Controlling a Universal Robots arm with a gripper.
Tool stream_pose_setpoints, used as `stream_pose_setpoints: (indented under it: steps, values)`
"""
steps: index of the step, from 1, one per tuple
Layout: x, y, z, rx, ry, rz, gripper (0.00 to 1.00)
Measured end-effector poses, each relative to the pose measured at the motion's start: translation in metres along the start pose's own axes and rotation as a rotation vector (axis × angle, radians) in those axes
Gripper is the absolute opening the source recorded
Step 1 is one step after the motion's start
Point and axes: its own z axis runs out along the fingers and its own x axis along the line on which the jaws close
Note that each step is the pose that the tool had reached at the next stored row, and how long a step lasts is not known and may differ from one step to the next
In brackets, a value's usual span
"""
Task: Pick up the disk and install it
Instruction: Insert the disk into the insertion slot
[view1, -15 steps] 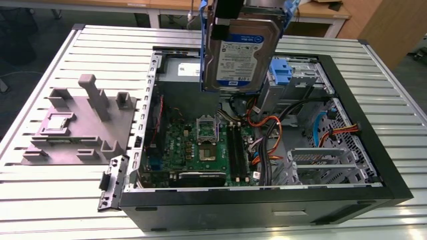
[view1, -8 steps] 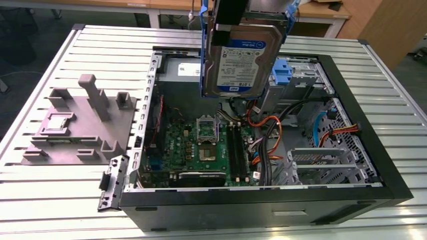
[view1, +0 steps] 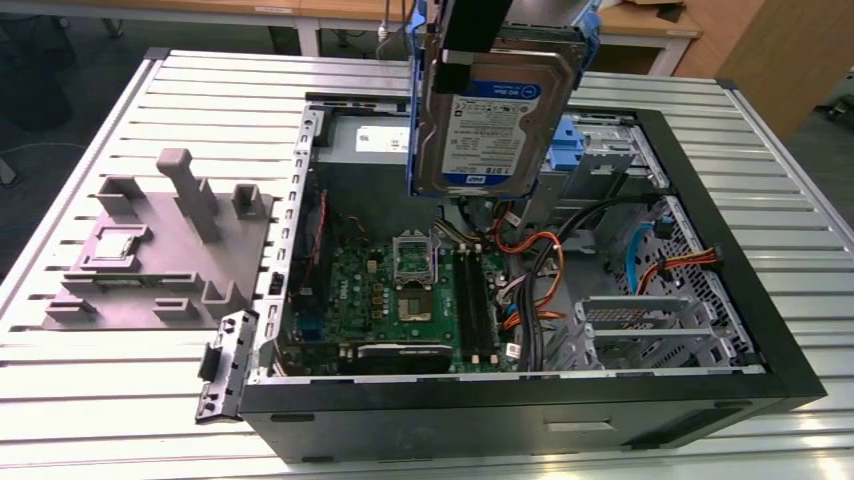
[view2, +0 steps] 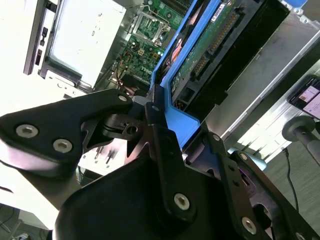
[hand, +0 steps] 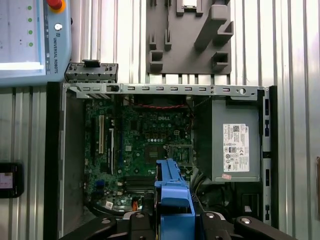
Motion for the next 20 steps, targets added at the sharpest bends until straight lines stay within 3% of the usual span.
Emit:
stream_pose_setpoints:
  steps: [6, 15, 20]
  values:
    - [-0.0001, -0.0052, -0.0002, -0.0002, 0.0000, 0.000, 0.37]
    - [0.0009, -0.0053, -0.0003, -0.0002, 0.0000, 0.000, 0.37]
    - [0.0057, -0.0054, -0.0004, -0.0003, 0.0000, 0.000, 0.37]
